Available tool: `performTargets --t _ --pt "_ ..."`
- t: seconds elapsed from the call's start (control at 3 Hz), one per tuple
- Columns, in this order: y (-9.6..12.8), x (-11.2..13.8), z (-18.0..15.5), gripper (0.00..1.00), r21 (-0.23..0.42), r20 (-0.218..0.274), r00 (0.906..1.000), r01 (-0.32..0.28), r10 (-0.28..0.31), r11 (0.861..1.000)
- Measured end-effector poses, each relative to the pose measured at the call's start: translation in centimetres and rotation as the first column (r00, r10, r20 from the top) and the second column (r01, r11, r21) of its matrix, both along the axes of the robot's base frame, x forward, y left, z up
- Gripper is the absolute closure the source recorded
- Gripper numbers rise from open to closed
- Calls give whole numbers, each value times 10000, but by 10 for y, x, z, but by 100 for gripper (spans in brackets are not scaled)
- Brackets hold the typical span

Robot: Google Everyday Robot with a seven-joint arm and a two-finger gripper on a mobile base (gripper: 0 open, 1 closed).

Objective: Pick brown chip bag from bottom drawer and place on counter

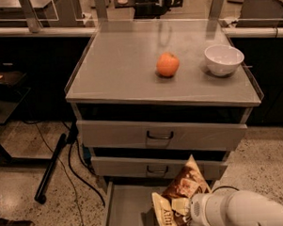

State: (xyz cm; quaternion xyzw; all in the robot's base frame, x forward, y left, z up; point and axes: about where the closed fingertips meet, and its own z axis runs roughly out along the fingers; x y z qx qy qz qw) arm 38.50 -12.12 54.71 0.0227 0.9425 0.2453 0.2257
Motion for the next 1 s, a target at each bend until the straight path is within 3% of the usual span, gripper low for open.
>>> performTargets --t 0.33,0.67,1.0 --pt "15 -19 78 100 303 655 9937 -931 909 9952" --pt "15 -18 78 100 296 665 9936 -932 911 9952" --pt "28 -14 112 100 389 1247 9821 -1469 1411 9884"
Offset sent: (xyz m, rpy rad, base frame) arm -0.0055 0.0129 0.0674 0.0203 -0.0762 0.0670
